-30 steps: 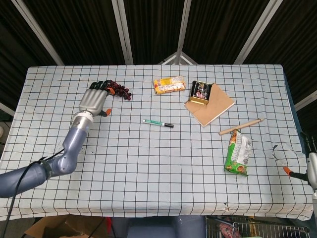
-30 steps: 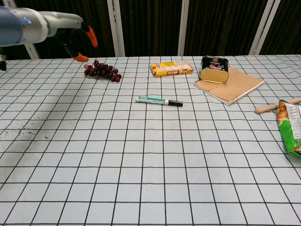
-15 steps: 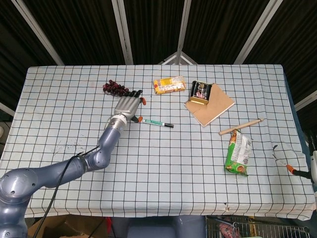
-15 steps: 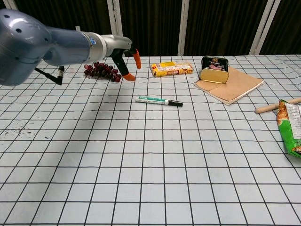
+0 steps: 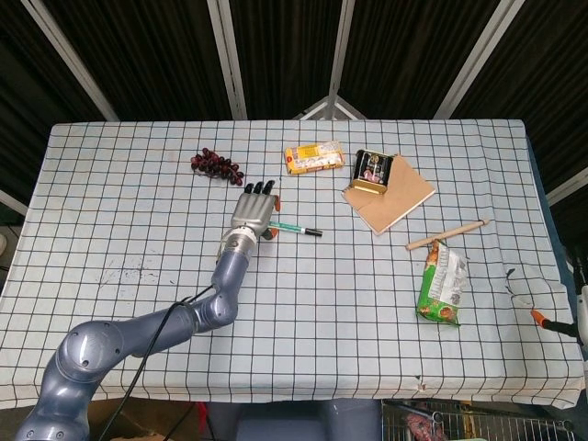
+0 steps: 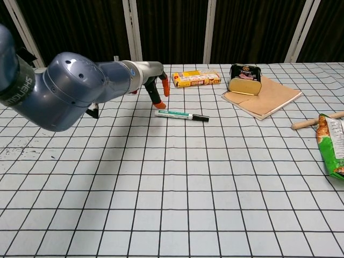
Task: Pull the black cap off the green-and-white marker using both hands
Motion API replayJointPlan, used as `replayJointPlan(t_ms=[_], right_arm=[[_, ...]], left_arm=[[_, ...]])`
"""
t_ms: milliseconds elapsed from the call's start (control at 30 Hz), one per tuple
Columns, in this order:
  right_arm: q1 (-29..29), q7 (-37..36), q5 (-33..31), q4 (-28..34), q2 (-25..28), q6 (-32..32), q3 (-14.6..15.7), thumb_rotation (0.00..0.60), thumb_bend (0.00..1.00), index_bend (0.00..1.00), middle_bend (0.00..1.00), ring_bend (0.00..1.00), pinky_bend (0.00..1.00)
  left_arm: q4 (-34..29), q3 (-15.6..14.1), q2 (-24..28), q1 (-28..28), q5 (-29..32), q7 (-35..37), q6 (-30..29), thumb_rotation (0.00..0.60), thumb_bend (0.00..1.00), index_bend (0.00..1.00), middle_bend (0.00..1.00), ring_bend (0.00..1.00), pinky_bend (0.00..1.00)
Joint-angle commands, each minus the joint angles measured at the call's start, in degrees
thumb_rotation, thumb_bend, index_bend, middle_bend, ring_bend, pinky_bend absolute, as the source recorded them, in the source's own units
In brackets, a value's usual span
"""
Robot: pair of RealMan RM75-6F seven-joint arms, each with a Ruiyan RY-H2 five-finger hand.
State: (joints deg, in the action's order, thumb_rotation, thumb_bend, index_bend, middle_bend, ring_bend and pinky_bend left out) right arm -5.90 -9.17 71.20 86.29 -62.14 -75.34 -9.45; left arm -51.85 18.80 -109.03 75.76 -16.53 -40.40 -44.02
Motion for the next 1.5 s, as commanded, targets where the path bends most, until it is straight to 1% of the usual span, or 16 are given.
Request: replayJointPlan(t_ms=[33,400,667,833,1300,1500], right_arm=[[0.2,-0.3,0.0,-0.1,0.0,-0.2,0.1,0.6,0.11,0.02,0.0,0.0,0.0],[-0.7,0.1,0.4,-1.2,-1.0,0.9,0.0,0.6,0.11,0.02,0.0,0.0,0.0],[-1.3,0.7,0.5,-1.3,-1.4,1.4,-0.1,0.6,0.11,0.02,0.0,0.0,0.0],[-1.0,0.4,0.4,-1.5,-1.5,1.3,0.0,0.6,0.11,0.02,0.0,0.0,0.0],[-0.4,-1.4,0.4,-2.8,-1.9,1.4,0.4,0.6,0.11,0.02,0.0,0.0,0.0],[-0.4,-1.8,0.6,-3.4,-2.2,1.6,0.5,0.6,0.11,0.03,0.0,0.0,0.0]], left_arm=[[2.4,0.5,-1.8,0.3,-0.9,0.5,0.7,0.6,0.42,0.39,0.0,0.0,0.0],[9.4,1.8,-6.0,0.5,-4.0,1.8,3.1,0.6,0.42,0.41,0.0,0.0,0.0],[12.1,2.5,-7.8,0.7,-6.4,1.8,4.2,0.6,0.42,0.44,0.0,0.0,0.0],[14.4,2.3,-9.4,0.8,-7.7,1.0,4.8,0.6,0.42,0.45,0.0,0.0,0.0],[19.8,4.2,-12.7,1.2,-10.1,1.4,7.8,0.6,0.43,0.45,0.0,0.0,0.0],[22.2,4.8,-14.2,1.8,-11.1,1.3,9.3,0.6,0.45,0.49,0.0,0.0,0.0]])
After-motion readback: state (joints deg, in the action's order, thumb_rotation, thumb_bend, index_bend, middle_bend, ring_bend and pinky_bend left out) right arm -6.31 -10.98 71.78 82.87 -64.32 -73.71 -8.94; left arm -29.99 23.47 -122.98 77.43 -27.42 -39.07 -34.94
